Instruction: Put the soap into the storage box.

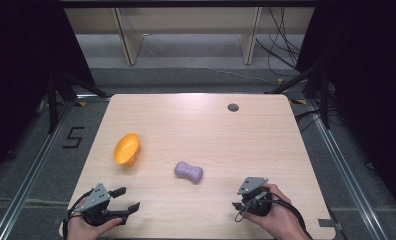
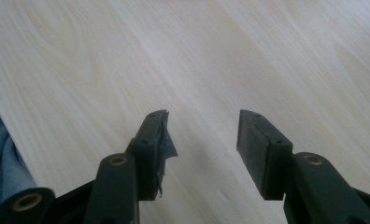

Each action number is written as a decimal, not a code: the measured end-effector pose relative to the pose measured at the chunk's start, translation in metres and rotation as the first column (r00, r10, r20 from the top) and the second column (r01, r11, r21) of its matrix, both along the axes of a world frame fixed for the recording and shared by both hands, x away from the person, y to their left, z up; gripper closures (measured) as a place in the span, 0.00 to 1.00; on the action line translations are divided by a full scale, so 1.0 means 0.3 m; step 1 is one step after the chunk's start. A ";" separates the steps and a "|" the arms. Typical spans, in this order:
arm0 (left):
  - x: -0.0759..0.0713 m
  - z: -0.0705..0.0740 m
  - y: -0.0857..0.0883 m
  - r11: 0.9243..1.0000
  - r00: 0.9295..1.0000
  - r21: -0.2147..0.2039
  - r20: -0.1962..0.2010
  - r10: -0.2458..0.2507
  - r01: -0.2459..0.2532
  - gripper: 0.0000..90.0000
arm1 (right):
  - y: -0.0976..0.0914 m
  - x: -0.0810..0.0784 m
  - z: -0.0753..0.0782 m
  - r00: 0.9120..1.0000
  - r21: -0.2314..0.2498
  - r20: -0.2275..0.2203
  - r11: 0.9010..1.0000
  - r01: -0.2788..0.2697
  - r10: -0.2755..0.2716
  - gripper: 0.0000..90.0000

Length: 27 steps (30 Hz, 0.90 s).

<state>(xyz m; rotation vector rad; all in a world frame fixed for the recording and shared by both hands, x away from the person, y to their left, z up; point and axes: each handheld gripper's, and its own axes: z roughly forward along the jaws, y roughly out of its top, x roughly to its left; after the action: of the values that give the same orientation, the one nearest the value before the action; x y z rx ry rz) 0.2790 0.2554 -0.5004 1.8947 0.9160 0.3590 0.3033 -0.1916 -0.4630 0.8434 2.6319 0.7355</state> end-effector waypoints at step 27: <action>0.173 0.170 -0.098 0.968 0.976 0.130 0.012 -0.218 0.215 0.40 | 0.005 0.000 0.003 0.999 -0.002 0.006 0.999 -0.038 0.038 0.57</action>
<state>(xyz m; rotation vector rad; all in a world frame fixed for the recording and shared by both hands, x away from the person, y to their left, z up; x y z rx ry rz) 0.3311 0.2260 -0.4493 2.0797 0.6730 0.3160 0.3034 -0.1902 -0.4621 0.7918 2.6492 0.7433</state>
